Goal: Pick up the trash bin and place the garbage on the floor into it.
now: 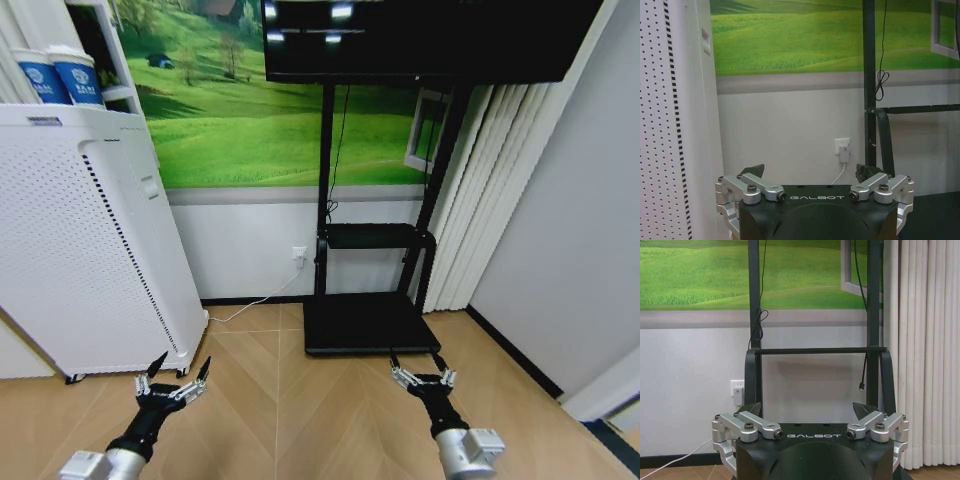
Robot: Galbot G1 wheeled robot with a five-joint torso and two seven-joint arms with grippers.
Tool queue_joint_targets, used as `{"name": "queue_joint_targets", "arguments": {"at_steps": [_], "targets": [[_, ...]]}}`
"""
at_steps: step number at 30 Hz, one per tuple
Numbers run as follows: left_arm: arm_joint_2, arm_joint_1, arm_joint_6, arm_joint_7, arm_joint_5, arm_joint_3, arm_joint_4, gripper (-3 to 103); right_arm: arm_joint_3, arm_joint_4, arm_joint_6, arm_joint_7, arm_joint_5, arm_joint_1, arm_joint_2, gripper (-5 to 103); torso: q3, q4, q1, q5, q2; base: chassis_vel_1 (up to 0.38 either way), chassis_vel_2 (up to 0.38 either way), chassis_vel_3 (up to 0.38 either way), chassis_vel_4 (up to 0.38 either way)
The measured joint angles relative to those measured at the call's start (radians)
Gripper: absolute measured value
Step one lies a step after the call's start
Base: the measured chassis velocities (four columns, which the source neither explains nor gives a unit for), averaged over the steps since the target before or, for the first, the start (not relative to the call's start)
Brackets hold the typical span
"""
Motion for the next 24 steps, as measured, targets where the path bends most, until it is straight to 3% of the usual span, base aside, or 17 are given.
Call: {"name": "queue_joint_targets", "arguments": {"at_steps": [16,24], "targets": [[0.0,0.001,0.001,-0.001,0.0,-0.001,0.0,100,0.0,-0.001,-0.001,0.0,0.0,0.0,0.0,100,-0.009,0.0,-0.002,0.0,-0.011,0.0,0.0,0.0,0.0],[0.0,0.001,0.002,-0.002,0.0,-0.001,0.001,100,0.0,-0.002,-0.002,0.0,0.001,0.0,0.0,100,-0.039,-0.0001,-0.009,-0.0001,-0.047,0.0,0.0,0.0,0.0]]}}
